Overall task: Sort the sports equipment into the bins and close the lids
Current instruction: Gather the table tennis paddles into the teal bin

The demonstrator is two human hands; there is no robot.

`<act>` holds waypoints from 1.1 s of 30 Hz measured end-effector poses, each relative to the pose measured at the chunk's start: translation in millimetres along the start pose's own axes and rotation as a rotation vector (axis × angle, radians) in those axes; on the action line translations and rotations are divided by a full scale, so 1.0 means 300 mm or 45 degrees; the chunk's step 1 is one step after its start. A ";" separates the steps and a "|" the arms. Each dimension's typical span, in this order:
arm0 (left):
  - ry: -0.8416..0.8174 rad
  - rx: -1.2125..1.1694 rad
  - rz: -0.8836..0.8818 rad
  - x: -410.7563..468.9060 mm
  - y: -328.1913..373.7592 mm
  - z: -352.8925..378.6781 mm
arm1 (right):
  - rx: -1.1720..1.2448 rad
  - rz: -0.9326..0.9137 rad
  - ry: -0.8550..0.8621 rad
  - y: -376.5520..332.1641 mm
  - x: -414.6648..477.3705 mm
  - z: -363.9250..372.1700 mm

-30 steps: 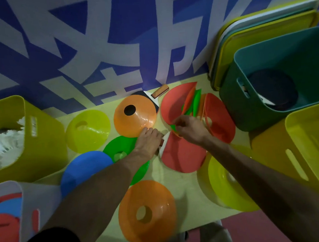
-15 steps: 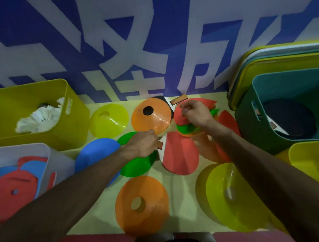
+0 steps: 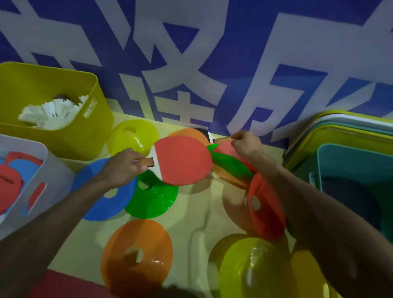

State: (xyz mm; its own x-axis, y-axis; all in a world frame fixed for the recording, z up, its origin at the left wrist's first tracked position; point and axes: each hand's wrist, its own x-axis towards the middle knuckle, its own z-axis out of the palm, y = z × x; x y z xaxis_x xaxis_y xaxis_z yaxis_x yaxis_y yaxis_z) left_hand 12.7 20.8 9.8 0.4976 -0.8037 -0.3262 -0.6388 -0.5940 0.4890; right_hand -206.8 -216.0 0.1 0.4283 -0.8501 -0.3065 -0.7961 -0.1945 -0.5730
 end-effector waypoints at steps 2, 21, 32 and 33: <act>0.055 -0.252 -0.085 -0.007 0.012 0.020 | -0.049 -0.012 -0.019 0.002 0.052 0.009; 0.225 -0.905 -0.322 0.108 0.079 0.132 | -0.768 -0.289 -0.381 0.006 0.379 0.260; 0.217 -1.092 -0.378 0.107 0.075 0.193 | -0.745 -0.109 -0.387 0.056 0.369 0.231; 0.217 -1.105 -0.377 0.105 0.080 0.192 | -0.735 -0.100 -0.393 0.052 0.360 0.222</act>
State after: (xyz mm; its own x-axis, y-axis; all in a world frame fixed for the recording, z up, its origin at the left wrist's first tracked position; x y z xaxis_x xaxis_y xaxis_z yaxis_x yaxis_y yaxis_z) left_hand -20.8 -20.7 -35.3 0.6935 -0.5669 -0.4447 0.1556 -0.4848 0.8607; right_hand -144.7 -278.2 -92.7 0.5290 -0.6600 -0.5334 -0.8220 -0.5547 -0.1289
